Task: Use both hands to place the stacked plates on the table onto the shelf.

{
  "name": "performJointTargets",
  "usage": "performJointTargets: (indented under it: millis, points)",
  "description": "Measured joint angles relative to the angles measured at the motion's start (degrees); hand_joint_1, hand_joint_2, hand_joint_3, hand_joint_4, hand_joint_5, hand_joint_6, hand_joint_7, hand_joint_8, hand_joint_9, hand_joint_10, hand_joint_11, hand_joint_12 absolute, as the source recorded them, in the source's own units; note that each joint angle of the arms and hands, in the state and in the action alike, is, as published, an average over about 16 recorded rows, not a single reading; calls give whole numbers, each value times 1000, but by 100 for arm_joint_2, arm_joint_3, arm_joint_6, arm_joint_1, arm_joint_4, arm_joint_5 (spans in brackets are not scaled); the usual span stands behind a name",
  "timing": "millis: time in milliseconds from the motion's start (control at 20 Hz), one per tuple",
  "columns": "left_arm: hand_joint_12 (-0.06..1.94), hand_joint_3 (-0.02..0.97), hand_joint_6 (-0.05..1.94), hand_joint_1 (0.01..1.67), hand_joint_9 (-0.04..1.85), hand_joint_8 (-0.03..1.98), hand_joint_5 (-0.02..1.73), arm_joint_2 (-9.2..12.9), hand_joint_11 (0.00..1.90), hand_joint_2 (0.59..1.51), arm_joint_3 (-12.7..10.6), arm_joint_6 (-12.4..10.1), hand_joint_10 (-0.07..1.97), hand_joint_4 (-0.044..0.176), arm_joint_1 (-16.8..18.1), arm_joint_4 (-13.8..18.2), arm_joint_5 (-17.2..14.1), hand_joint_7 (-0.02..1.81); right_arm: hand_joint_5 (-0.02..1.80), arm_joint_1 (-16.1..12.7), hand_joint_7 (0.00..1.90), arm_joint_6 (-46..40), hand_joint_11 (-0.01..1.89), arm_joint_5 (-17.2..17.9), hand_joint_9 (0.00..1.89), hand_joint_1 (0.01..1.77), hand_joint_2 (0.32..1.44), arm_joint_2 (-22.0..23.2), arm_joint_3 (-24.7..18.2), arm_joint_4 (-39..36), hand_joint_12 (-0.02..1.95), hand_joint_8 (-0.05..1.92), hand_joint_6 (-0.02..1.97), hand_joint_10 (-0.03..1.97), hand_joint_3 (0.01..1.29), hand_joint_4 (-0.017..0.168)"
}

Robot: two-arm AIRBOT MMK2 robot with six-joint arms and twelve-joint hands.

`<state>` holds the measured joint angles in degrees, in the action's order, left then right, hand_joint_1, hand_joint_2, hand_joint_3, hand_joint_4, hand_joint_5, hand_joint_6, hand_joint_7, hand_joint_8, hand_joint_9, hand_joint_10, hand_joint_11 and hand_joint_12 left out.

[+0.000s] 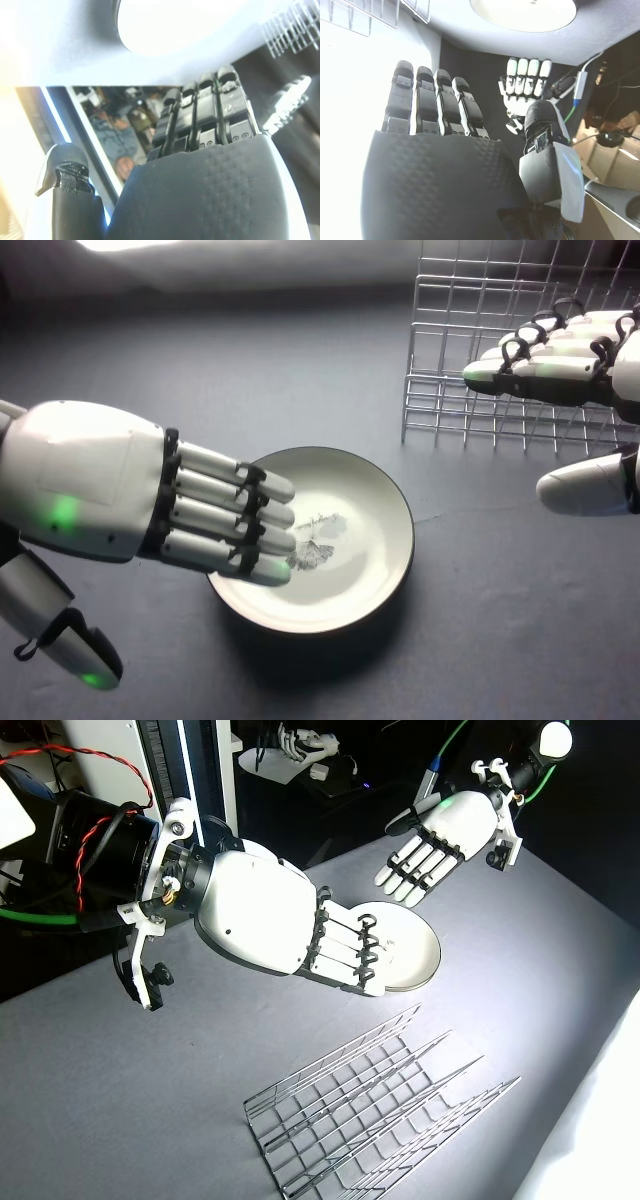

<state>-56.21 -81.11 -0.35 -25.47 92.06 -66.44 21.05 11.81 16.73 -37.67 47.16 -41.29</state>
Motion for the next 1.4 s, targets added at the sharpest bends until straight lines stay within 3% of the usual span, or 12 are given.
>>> performJointTargets:
  millis: [350,900,1400]
  points:
    - [13,31,10,21,17,-4,18,-205,14,1103,-228,149,5,0,-244,10,136,19,22,20,23,-1,21,71,18,19,1273,-21,0,-112,6,-2,15,-6,20,-4]
    - [13,21,11,20,20,-4,21,-524,14,1108,-582,171,5,1,-439,81,361,19,20,63,17,-3,13,120,18,19,1281,-78,57,-141,6,-2,14,-6,19,-4]
    - [13,19,7,20,20,-4,9,-681,13,1115,-911,235,5,-2,-580,172,396,15,21,65,17,-3,12,143,19,19,1281,-104,101,-140,6,-3,14,-6,20,-4]
